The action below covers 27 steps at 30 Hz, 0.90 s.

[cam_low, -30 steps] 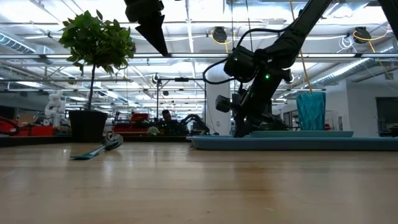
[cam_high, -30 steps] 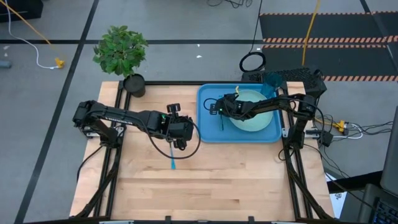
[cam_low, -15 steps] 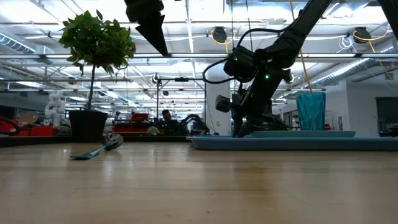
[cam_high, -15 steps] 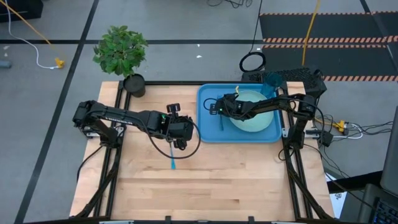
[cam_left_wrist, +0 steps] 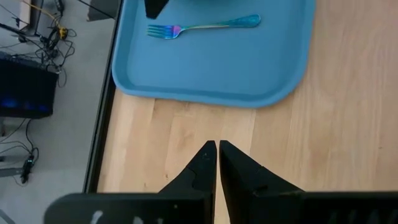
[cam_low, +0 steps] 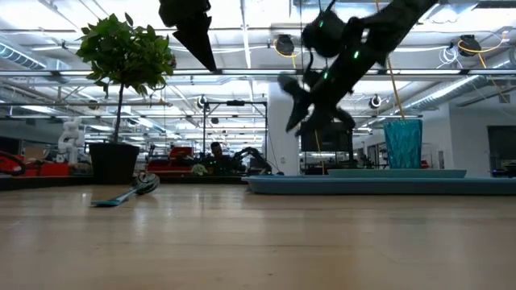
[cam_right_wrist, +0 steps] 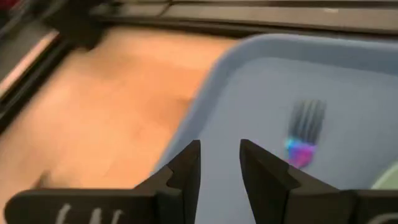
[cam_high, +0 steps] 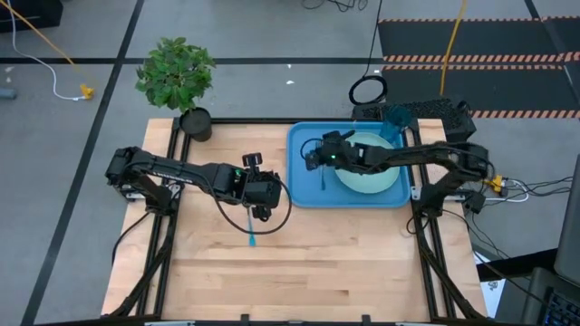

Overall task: Pick and place plate/cup/fork/spoon on tray
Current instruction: Put the blue spoon on the left side of the purple fork in the blue serving tray

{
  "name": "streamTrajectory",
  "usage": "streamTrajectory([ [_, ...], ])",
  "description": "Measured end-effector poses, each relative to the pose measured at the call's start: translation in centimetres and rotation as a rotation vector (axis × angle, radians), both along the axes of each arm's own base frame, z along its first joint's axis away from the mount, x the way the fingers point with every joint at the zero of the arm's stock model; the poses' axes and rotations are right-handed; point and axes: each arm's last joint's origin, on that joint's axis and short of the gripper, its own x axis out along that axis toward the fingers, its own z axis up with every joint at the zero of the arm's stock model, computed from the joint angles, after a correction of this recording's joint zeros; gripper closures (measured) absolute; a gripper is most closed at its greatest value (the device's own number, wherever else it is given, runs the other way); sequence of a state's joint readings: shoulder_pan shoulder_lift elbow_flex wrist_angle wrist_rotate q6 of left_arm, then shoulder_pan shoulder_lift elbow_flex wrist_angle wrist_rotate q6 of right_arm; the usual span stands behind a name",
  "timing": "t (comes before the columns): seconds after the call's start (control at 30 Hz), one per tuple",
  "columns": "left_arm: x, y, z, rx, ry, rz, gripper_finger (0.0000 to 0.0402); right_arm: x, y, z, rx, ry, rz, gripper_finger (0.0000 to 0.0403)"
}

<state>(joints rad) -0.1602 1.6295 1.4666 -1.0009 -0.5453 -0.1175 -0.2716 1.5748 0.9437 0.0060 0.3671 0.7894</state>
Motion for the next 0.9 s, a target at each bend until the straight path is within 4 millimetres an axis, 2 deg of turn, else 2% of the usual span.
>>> streamTrajectory([
  [0.07, -0.1, -0.2, 0.0, -0.003, 0.004, 0.0, 0.0378, -0.8, 1.0, 1.4, -0.01, 0.036, 0.09, 0.0299],
  [0.17, -0.4, -0.6, -0.1, -0.008, 0.026, 0.003, 0.0378, -2.9, 2.2, 2.7, 0.026, 0.115, 0.115, 0.0298],
  [0.37, -1.1, -1.1, -0.3, -0.025, 0.054, 0.043, 0.0378, -6.7, 3.0, 3.0, 0.057, 0.374, 0.039, 0.0299],
  [0.47, -1.2, -1.5, -0.4, -0.041, 0.045, 0.074, 0.0378, -7.4, 3.0, 2.4, 0.036, 0.449, 0.049, 0.0311],
  [0.6, -1.6, -2.0, -1.4, -0.048, 0.058, 0.093, 0.0378, -7.7, 2.7, 0.4, -0.007, 0.464, 0.104, 0.034],
  [0.8, -2.9, -2.4, -4.7, -0.042, 0.137, 0.142, 0.0378, -8.2, 1.8, -2.2, -0.03, 0.376, 0.16, 0.0392],
  [0.9, -3.6, -2.4, -6.3, -0.041, 0.175, 0.177, 0.0378, -8.4, 1.5, -3.0, -0.036, 0.308, 0.171, 0.04],
])
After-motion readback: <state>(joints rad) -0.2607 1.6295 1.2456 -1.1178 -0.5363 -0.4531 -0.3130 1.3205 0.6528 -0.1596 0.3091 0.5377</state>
